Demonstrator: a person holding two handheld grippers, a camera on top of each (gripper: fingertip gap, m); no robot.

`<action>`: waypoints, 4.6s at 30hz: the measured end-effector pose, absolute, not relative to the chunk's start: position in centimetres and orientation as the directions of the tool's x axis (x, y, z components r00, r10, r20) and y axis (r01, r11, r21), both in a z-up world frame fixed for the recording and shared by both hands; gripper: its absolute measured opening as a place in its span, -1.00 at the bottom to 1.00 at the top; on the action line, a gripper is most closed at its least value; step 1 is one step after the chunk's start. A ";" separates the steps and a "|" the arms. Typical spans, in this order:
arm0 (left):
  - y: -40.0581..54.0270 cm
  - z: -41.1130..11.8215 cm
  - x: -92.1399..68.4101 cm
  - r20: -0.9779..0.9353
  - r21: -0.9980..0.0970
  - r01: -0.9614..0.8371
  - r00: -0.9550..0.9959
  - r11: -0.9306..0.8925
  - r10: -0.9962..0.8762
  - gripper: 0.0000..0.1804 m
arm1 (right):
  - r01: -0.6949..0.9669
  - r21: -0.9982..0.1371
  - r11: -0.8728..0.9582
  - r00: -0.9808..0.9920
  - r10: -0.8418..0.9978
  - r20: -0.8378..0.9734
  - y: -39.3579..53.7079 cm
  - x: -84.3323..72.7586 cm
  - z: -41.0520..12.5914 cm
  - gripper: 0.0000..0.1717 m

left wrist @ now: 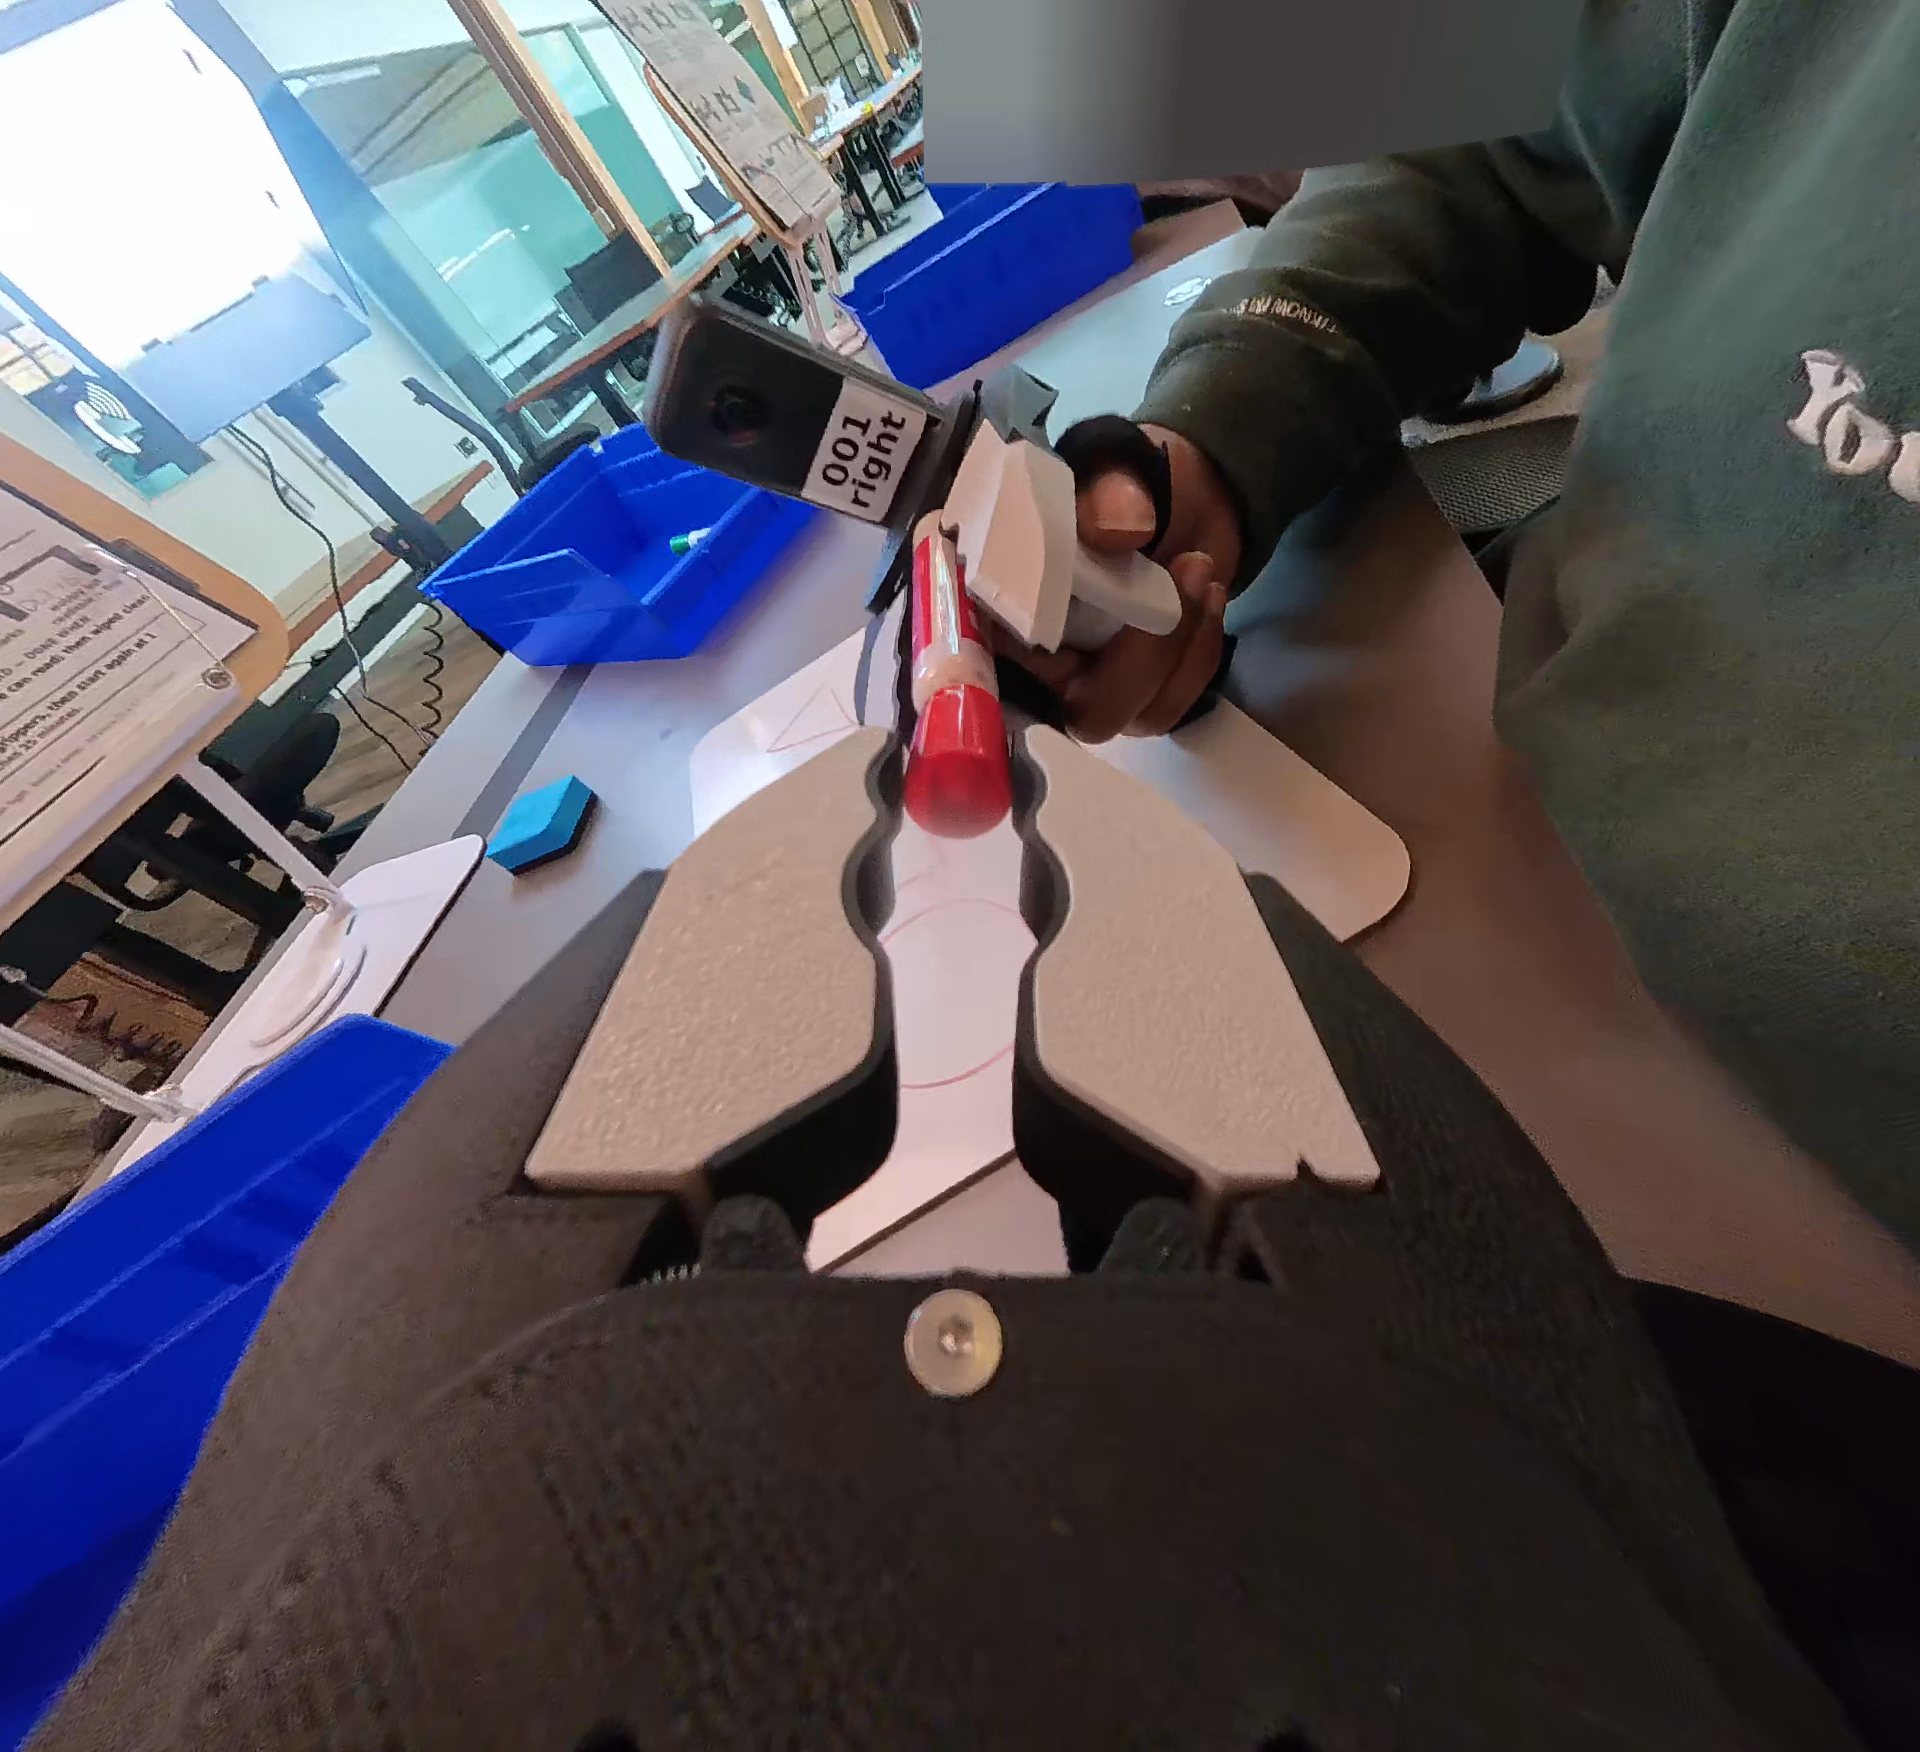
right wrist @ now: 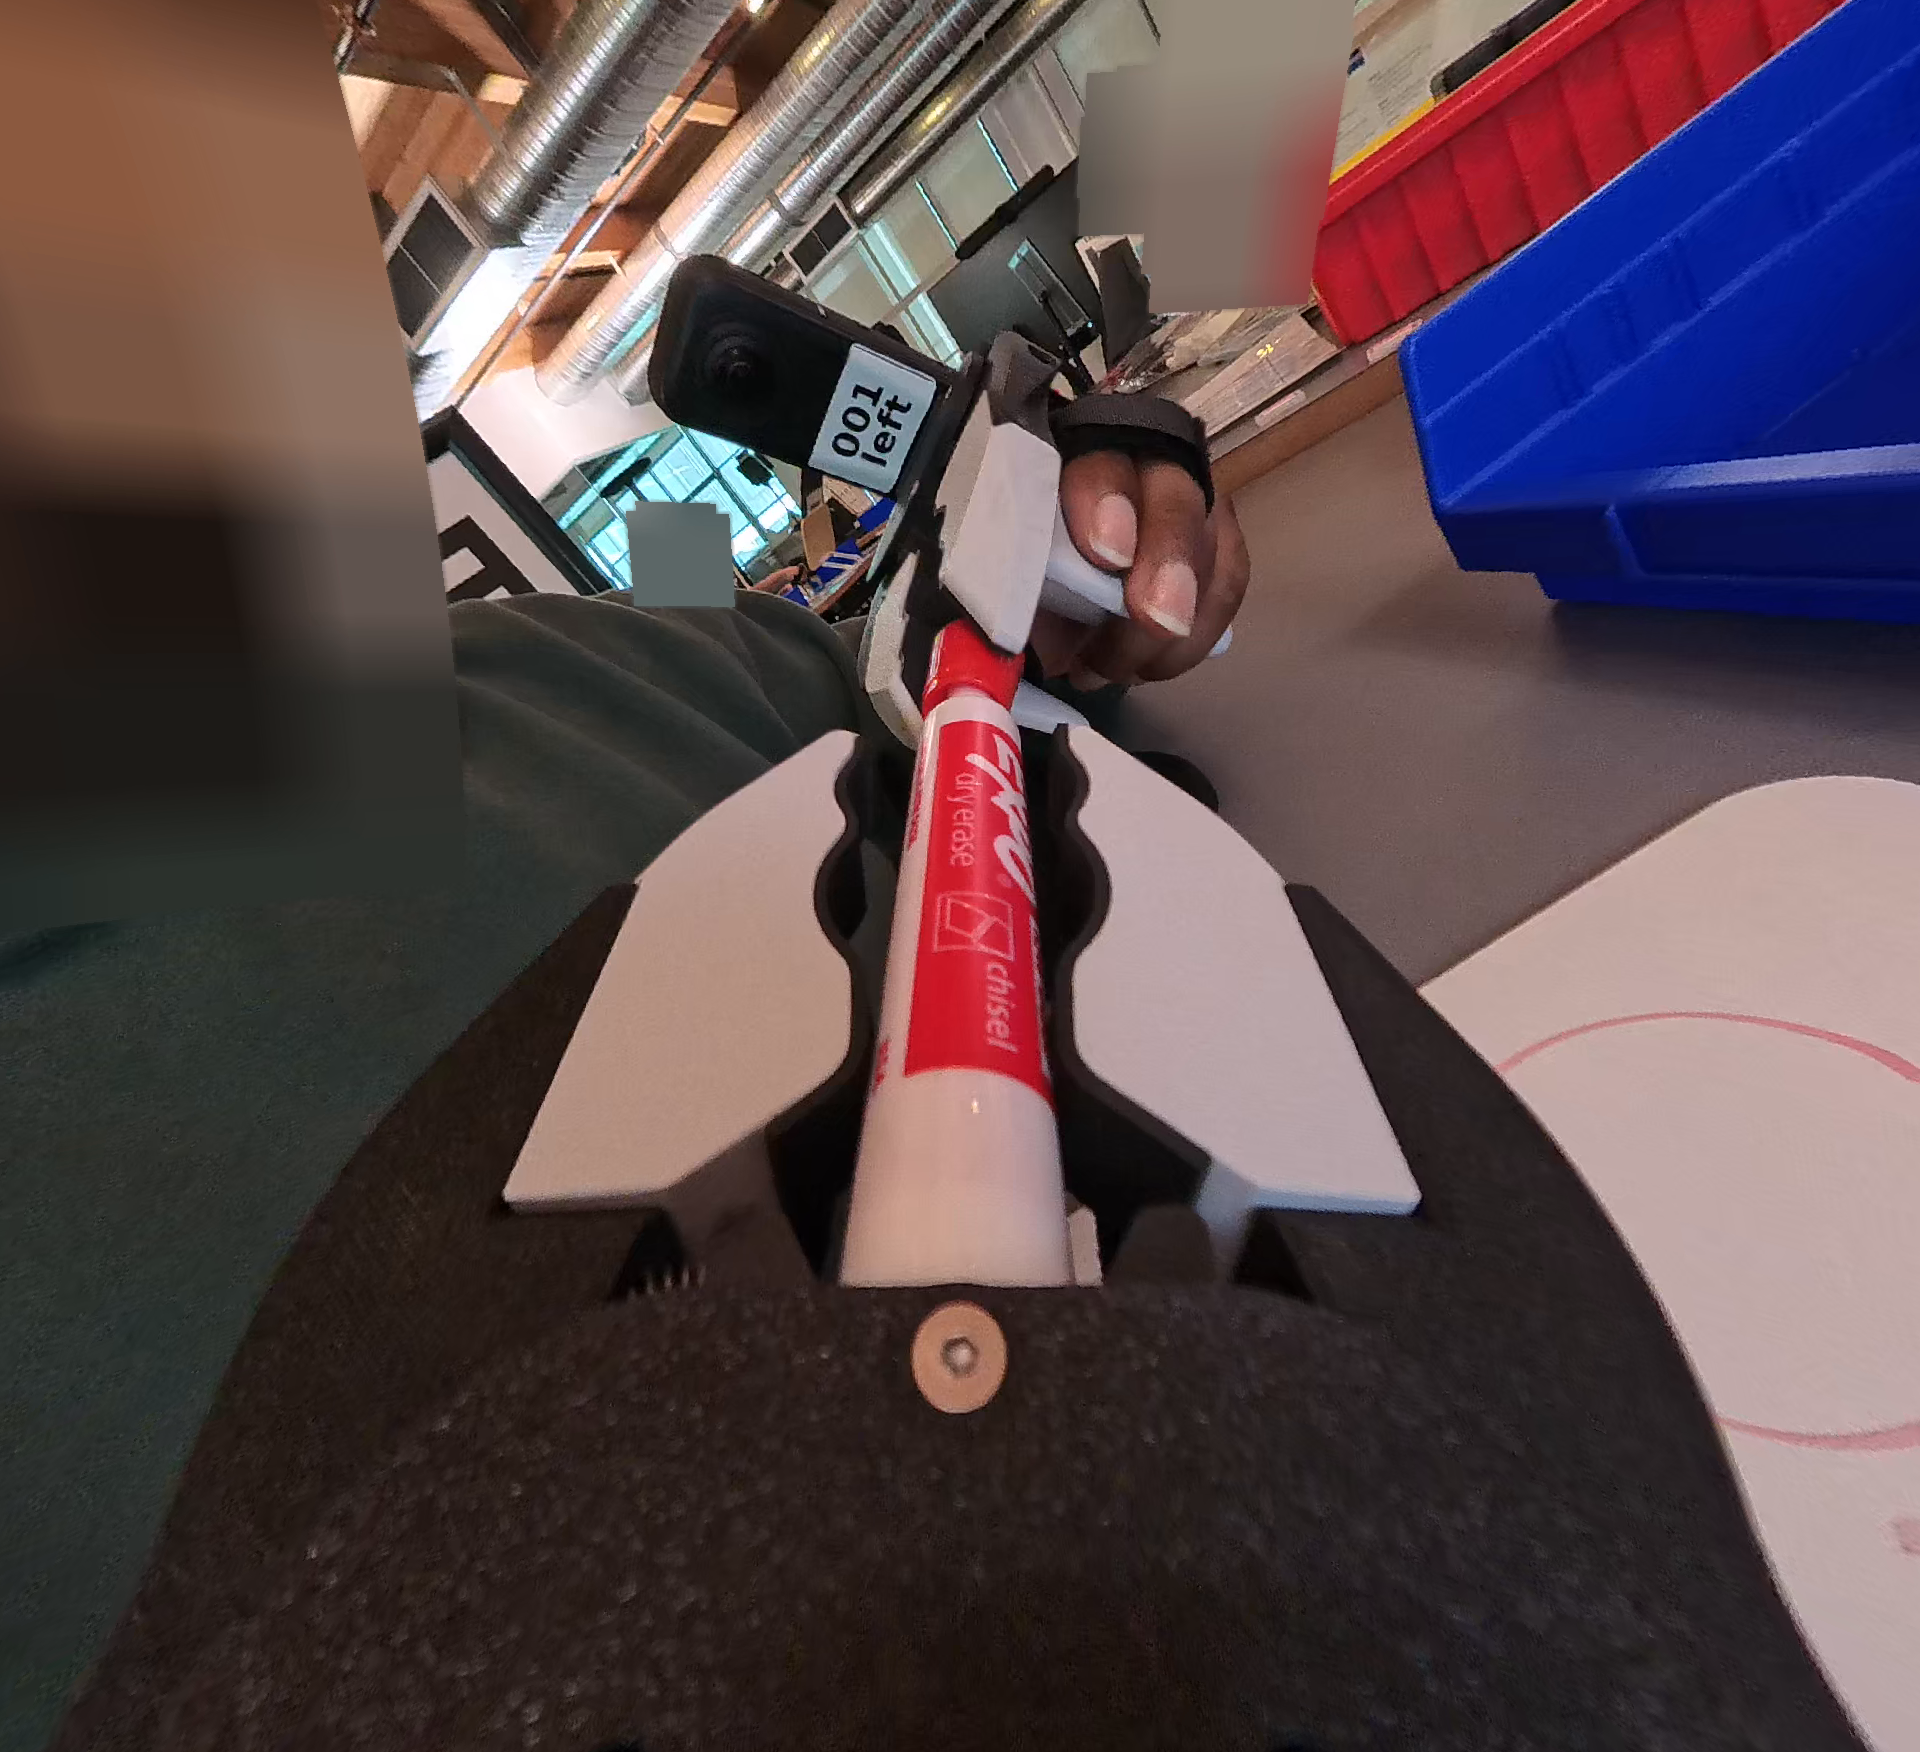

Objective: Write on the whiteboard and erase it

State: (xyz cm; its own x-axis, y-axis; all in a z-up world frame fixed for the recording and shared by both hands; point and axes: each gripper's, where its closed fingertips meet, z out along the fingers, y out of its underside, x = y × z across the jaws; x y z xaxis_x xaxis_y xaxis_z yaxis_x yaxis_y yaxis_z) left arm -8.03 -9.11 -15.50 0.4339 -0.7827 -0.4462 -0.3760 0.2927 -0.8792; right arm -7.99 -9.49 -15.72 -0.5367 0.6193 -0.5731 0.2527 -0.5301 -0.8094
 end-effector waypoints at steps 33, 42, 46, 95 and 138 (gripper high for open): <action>-9.9 -17.7 -7.2 -0.390 -0.892 -0.383 0.376 0.242 -0.840 -0.80 | 0.235 -0.922 -0.309 -0.477 0.789 -0.386 -10.1 -7.5 -16.8 -0.62; -8.6 -16.6 -7.2 -0.391 -0.903 -0.359 0.463 0.235 -0.796 -0.79 | 0.119 -0.973 -0.199 -0.395 0.890 -0.230 -9.2 -8.0 -15.9 -0.61; -8.0 -15.5 -7.5 -0.340 -0.929 -0.299 0.464 0.218 -0.818 -0.78 | 0.149 -0.980 -0.133 -0.410 0.893 -0.184 -8.3 -8.3 -15.1 -0.46; -3.9 -19.7 -11.9 -0.132 -0.970 -0.240 0.617 -0.025 -0.776 -0.83 | 0.080 -0.953 -0.293 0.666 0.726 -0.168 34.2 5.5 -11.4 -0.33; -5.2 -22.3 -10.5 -0.185 -0.918 -0.395 0.526 -0.046 -0.830 -0.98 | 0.689 -0.656 -0.308 0.334 0.938 -0.090 23.2 -5.0 -21.8 -0.39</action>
